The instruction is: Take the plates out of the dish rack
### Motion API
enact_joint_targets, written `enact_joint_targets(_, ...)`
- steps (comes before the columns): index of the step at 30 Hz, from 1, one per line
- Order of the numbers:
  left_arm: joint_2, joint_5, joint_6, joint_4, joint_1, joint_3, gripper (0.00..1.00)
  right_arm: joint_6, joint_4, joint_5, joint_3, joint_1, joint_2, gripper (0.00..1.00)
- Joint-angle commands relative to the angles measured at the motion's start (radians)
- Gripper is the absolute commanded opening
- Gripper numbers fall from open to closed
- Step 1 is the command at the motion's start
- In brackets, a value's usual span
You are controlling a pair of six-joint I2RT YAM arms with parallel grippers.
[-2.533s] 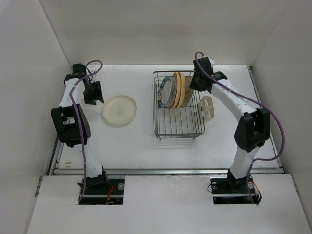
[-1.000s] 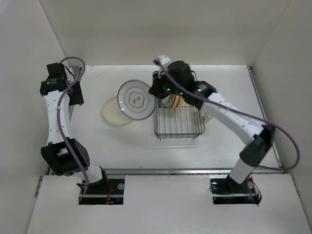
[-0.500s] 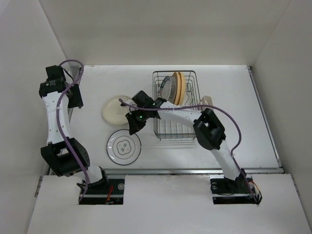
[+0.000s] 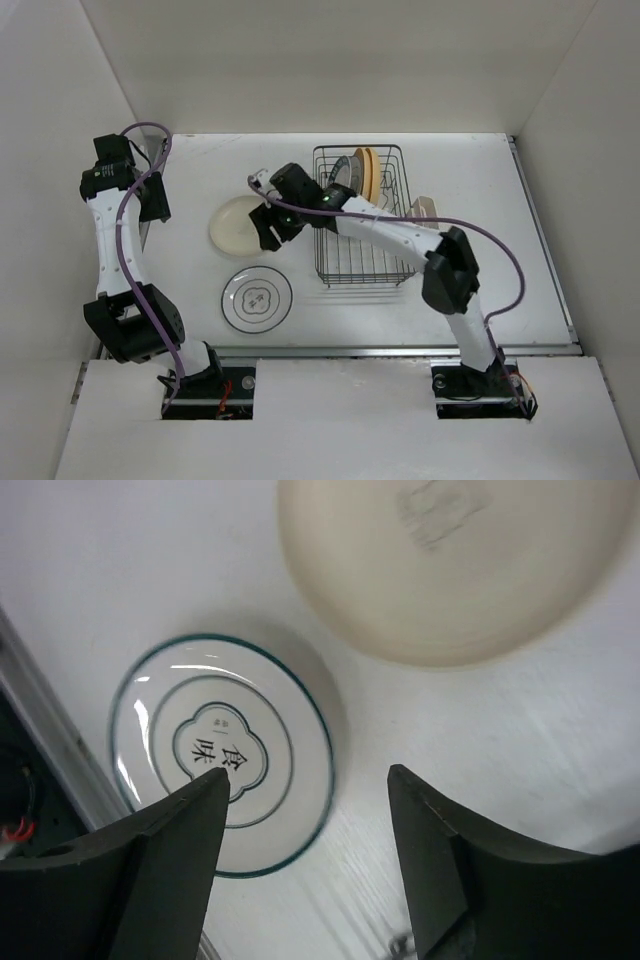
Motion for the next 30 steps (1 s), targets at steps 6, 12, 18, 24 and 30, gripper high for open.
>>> enact_joint_targets(6,-0.049,0.016,-0.002,-0.012,0.002,0.014,0.52,0.211,-0.085,0.699,0.074,-0.085,-0.406,0.68)
enact_joint_targets(12,-0.049,0.025,-0.002,-0.012,0.002,0.014,0.52,0.304,-0.251,0.909,0.020,-0.229,-0.408,0.57)
enact_joint_targets(18,-0.049,0.035,-0.002,-0.021,0.002,0.014,0.52,0.302,-0.213,0.870,-0.029,-0.327,-0.376,0.52)
enact_joint_targets(24,-0.049,0.024,-0.002,-0.021,0.002,0.005,0.52,0.231,-0.128,0.807,-0.078,-0.361,-0.376,0.52)
enact_joint_targets(30,-0.039,0.024,-0.002,-0.021,0.002,0.005,0.52,0.220,-0.119,0.782,-0.078,-0.361,-0.311,0.52)
